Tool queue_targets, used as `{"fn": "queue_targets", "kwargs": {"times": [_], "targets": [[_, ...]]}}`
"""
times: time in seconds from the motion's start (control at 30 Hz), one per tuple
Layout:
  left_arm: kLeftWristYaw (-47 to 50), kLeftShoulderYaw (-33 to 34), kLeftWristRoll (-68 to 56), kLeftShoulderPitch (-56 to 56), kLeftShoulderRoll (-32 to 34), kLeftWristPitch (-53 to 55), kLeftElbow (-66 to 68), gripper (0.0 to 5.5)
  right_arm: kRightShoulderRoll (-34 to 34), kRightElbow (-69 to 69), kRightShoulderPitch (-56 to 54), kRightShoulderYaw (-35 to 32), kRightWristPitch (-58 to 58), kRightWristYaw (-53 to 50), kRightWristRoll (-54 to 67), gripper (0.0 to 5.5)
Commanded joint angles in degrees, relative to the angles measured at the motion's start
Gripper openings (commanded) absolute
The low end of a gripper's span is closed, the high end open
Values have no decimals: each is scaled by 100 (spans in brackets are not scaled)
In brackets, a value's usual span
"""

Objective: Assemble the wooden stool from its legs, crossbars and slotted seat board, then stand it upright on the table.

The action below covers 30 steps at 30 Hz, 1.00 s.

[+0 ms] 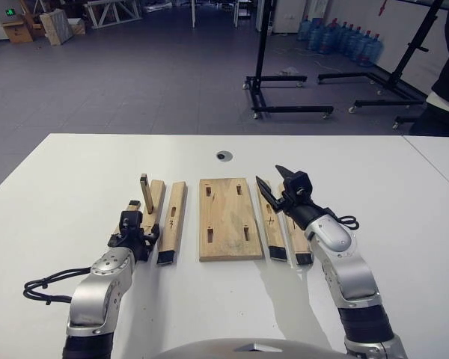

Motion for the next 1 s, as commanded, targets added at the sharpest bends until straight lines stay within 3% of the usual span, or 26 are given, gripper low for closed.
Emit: {"fn": "queue_targets", "kwargs": {"times": [0.03,0.33,0.6,0.8,1.0], "targets": [[-33,-107,83,-92,70,293,62,323,9,-76,-127,-17,85,-25,44,293],[-72,-152,149,-106,210,762,201,323,26,-71,-132,-11,53,-8,103,293],[-21,102,-2,-41,-4,935,171,205,68,-34,-208,-188,73,-74,251,293],[-17,299,-48,9,-131,922,156,202,41,6,-242,-238,77,-73,286,293],[-34,572,-163,-541,-382,-5,-83,202,67,62,-316,-274,35,-109,313,293]]}}
